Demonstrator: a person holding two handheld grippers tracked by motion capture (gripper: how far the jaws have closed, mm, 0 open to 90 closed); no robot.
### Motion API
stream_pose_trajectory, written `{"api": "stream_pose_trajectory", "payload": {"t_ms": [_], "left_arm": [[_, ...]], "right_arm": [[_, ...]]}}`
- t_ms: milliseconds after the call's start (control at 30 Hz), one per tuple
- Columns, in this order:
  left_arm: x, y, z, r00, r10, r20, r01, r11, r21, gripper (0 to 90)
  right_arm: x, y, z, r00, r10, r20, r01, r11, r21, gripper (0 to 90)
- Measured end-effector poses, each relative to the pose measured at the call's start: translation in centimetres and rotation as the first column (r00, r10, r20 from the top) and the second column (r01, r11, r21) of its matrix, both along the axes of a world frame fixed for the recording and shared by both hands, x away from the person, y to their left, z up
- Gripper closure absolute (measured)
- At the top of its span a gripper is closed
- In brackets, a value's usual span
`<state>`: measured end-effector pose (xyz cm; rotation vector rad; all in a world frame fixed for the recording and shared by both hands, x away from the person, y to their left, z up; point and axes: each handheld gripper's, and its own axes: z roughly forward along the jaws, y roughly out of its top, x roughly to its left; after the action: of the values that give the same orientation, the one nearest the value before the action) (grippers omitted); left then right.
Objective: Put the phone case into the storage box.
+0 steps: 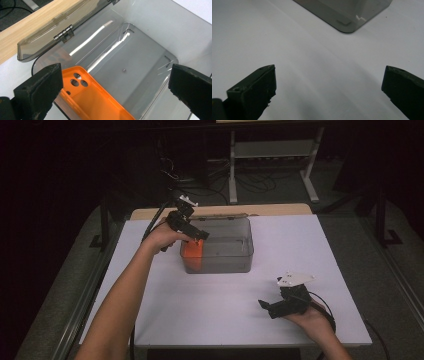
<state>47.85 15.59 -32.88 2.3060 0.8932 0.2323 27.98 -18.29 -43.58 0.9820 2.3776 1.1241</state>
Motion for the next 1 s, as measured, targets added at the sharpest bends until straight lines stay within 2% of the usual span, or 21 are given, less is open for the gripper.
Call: {"api": "stream_pose_trajectory", "payload": {"t_ms": [167, 600, 1000], "left_arm": [[-0.1, 0.5, -0.2, 0.9999, -0.016, 0.007, 0.016, 0.9997, -0.018, 0.0], [-0.5, 0.9, -0.3, 0.9982, -0.056, 0.022, 0.057, 0.9979, -0.029, 0.0], [-2.1, 1.2, 0.1, 0.9952, -0.083, 0.052, 0.085, 0.9956, -0.039, 0.0]], "right_arm": [[0.0, 0.0, 0.0, 1.0, 0.0, -0.001, 0.0, 1.0, 0.001, 0.0], [-0.1, -0.4, 0.0, 0.9999, -0.015, 0.003, 0.015, 0.9998, 0.008, 0.0], [-0.1, -0.3, -0.1, 1.0, -0.009, 0.004, 0.009, 1.0, 0.002, 0.0]]}}
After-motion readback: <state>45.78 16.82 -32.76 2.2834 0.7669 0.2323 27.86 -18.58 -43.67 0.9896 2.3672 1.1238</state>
